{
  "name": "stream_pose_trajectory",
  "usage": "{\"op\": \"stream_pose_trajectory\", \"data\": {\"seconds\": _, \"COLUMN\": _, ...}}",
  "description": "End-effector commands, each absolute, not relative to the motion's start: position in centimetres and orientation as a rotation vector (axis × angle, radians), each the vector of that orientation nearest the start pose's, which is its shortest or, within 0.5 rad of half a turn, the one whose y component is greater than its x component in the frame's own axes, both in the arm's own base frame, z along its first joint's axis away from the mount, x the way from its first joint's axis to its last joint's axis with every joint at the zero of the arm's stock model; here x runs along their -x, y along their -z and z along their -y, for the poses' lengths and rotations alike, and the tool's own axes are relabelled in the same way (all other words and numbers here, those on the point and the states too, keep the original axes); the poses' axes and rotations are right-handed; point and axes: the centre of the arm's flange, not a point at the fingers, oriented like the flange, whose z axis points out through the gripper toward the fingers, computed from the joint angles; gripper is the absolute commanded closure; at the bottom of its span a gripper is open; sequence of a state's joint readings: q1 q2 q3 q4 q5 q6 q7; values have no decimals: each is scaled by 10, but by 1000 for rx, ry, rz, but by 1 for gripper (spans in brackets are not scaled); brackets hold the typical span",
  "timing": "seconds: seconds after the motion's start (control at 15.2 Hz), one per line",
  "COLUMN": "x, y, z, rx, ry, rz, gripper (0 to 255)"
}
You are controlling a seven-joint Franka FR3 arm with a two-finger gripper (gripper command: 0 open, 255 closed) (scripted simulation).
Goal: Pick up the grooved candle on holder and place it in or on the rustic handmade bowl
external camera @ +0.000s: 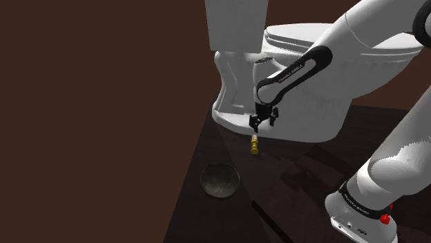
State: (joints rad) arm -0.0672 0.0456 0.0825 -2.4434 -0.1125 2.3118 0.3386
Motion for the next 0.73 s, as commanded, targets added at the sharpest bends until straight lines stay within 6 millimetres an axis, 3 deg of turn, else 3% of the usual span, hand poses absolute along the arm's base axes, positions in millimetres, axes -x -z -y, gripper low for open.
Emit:
{"op": "stream_pose_trajectory", "data": {"seconds": 0.0, "x": -477, "y": -243, "z": -4, "rx": 3204, "ry": -270, "rz": -420, "gripper": 0}}
{"op": "stream_pose_trajectory", "data": {"seconds": 0.4, "x": -510, "y": -169, "z": 3, "rx": 3187, "ry": -298, "rz": -516, "gripper": 0}}
{"op": "stream_pose_trajectory", "data": {"seconds": 0.66, "x": -510, "y": -146, "z": 5, "rx": 3185, "ry": -301, "rz": -527, "gripper": 0}}
